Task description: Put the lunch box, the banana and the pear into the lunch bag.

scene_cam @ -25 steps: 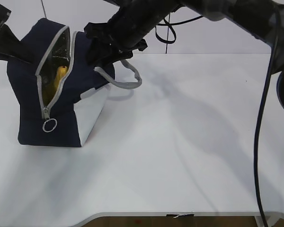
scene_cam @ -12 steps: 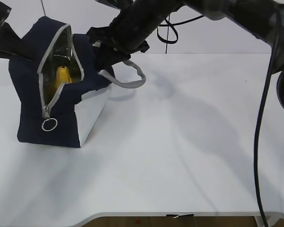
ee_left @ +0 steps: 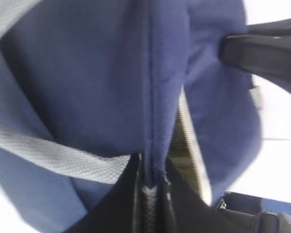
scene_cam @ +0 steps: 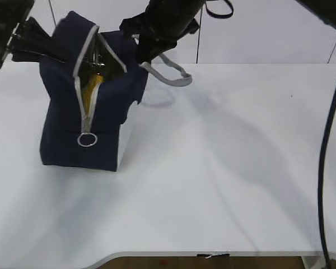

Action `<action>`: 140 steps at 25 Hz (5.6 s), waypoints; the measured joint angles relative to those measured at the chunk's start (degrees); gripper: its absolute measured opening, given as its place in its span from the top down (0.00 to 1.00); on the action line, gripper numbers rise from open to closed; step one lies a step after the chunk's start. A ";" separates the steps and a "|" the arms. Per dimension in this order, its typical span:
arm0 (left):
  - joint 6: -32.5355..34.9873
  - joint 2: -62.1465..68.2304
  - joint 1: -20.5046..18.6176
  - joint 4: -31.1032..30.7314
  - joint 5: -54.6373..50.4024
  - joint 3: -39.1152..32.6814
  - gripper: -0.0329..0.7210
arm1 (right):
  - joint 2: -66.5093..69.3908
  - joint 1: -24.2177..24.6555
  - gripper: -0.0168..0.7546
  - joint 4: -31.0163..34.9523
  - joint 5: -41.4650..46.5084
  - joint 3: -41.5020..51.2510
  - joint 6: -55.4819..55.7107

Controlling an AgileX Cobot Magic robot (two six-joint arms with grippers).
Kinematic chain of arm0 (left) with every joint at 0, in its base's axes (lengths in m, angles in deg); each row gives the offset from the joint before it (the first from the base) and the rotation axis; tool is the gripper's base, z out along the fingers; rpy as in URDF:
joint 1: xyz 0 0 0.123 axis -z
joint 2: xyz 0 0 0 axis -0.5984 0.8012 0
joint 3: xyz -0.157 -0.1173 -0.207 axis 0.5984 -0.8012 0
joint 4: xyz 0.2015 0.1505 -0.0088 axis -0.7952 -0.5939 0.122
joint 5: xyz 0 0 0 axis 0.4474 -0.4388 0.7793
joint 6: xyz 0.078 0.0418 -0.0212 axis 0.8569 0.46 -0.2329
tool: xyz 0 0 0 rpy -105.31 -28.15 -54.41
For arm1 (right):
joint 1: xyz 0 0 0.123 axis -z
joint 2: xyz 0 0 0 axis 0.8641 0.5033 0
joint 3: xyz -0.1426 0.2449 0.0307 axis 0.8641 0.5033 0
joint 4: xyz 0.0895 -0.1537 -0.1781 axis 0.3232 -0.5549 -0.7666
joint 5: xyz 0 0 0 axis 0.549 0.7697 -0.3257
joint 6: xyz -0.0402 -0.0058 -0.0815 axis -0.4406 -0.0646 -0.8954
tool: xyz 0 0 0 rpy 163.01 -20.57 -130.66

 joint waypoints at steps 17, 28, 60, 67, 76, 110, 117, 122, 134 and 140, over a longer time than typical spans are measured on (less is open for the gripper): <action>2.76 2.16 19.69 4.62 13.15 0.00 0.94 | -17.97 -0.04 0.97 -25.62 2.09 18.81 8.34; 4.29 6.49 23.95 7.88 22.71 0.00 0.94 | -18.10 1.65 0.96 -29.55 1.43 20.68 11.99; 5.34 0.69 20.85 5.64 8.71 0.10 0.29 | -29.11 1.65 0.48 -26.98 0.60 20.76 14.30; 3.92 -2.29 14.39 2.48 0.31 3.42 0.36 | -35.60 1.65 0.48 -22.59 0.60 22.37 14.41; -4.83 -9.27 15.08 -22.32 -1.30 3.85 0.44 | -44.36 1.65 0.49 -15.98 0.60 39.10 14.51; -9.64 -15.82 16.36 -33.45 -2.44 3.88 0.46 | -70.84 1.65 0.52 -9.05 -67.31 108.85 -0.05; -10.29 -15.82 16.36 -33.45 -2.53 3.88 0.46 | -70.98 1.65 0.52 -9.24 -74.89 114.86 -0.19; -10.81 -15.82 16.36 -33.57 -2.53 3.88 0.46 | -69.88 1.65 0.52 -7.84 -79.45 115.29 3.85; -10.93 -15.82 16.36 -33.57 -2.53 3.88 0.46 | -51.87 1.65 0.53 -34.93 -105.40 117.35 15.42; -10.93 -15.82 16.36 -33.57 -2.53 3.88 0.46 | -44.27 1.65 0.53 -35.17 -111.36 117.35 15.80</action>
